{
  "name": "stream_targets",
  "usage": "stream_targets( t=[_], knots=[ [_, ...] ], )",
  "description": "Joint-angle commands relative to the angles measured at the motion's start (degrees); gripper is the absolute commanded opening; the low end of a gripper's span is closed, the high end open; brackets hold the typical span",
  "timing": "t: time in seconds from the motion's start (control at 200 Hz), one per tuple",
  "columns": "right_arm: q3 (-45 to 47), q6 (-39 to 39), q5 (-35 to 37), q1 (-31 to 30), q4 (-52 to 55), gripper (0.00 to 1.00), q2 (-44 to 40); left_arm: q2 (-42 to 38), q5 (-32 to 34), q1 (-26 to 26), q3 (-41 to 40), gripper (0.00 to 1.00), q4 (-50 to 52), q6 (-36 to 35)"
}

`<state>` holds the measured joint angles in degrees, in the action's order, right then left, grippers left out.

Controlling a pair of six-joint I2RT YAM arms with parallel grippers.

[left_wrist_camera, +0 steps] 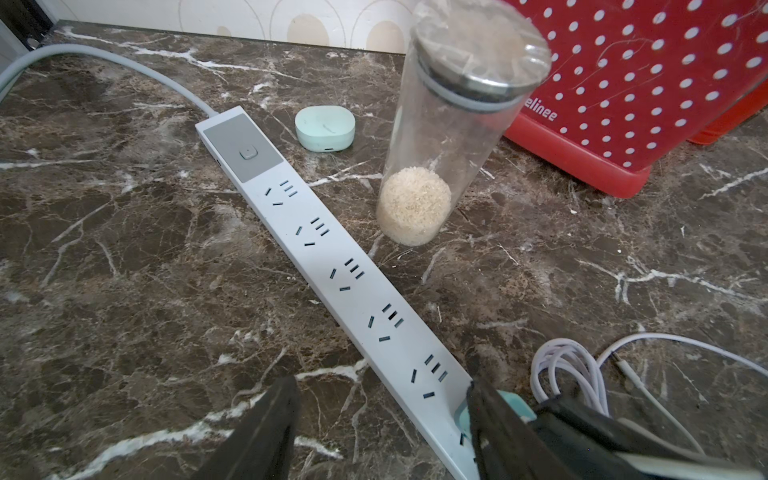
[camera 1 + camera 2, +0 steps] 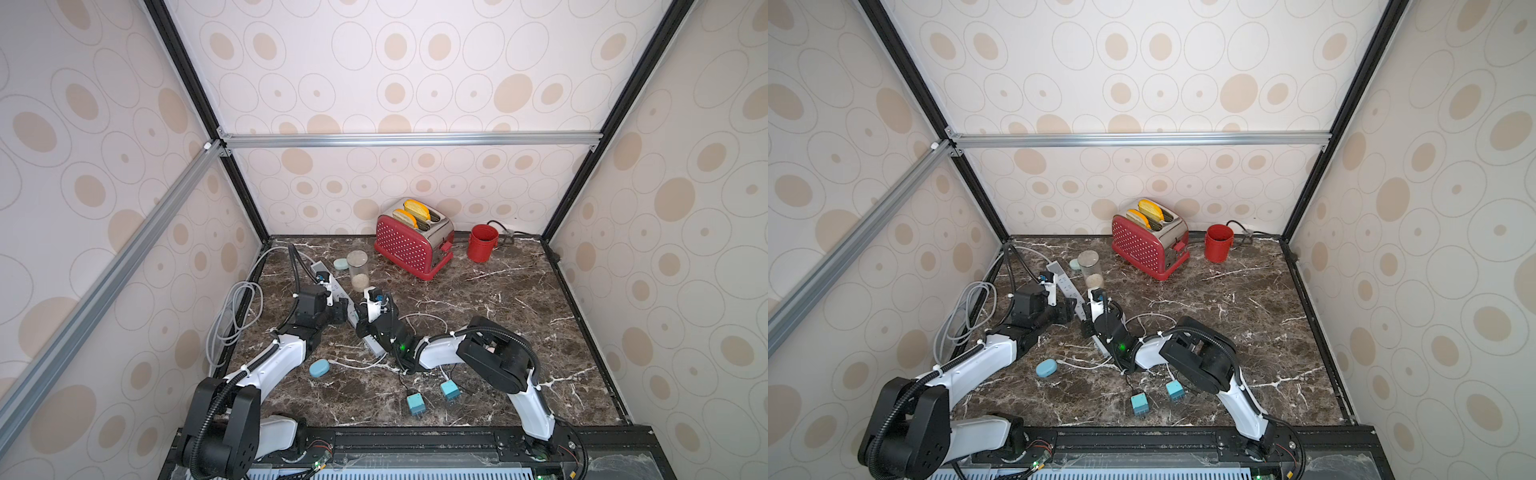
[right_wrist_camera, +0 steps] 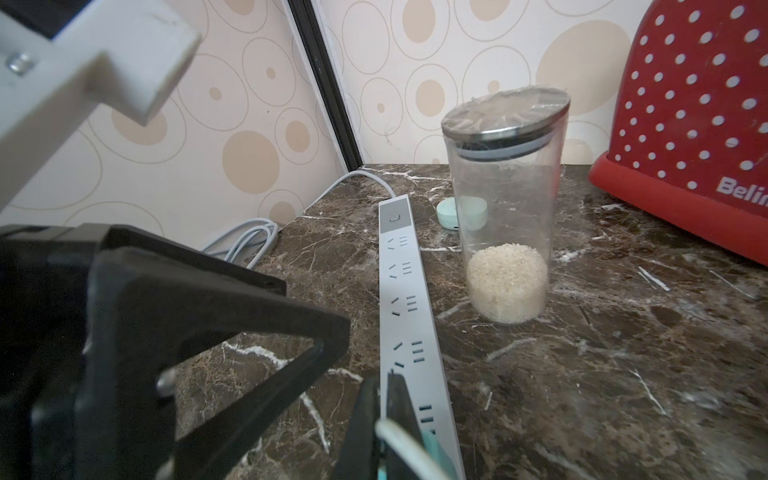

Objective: Charge the bluetooth headset
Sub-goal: Insert the plug into the socket.

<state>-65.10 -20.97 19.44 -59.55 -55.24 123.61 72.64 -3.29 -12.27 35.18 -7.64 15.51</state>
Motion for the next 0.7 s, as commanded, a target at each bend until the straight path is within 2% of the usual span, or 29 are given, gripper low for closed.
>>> stream_targets(
  t=[0.0,0.145,0.336,0.516,0.691],
  knots=[
    [5.90,-3.66,-0.86,-0.47,11.64,0.00,5.16,0.39,0.83,0.23,2.31,0.66,0.42,0.67],
    [6.46,-5.00,0.45,0.54,13.51,0.00,4.71,0.98,0.67,0.40,2.46,0.66,0.09,0.68],
    [2.26,-0.52,-2.86,1.00,18.45,0.00,5.62,1.72,0.30,0.32,2.62,0.66,-0.19,0.84],
    [0.35,-1.04,-5.71,1.28,21.83,0.00,6.68,1.80,0.48,0.37,2.83,0.66,-0.14,0.69],
    [3.19,-2.34,-5.22,-0.21,21.76,0.00,7.06,1.97,0.63,0.49,2.95,0.66,-0.18,0.59]
  ],
)
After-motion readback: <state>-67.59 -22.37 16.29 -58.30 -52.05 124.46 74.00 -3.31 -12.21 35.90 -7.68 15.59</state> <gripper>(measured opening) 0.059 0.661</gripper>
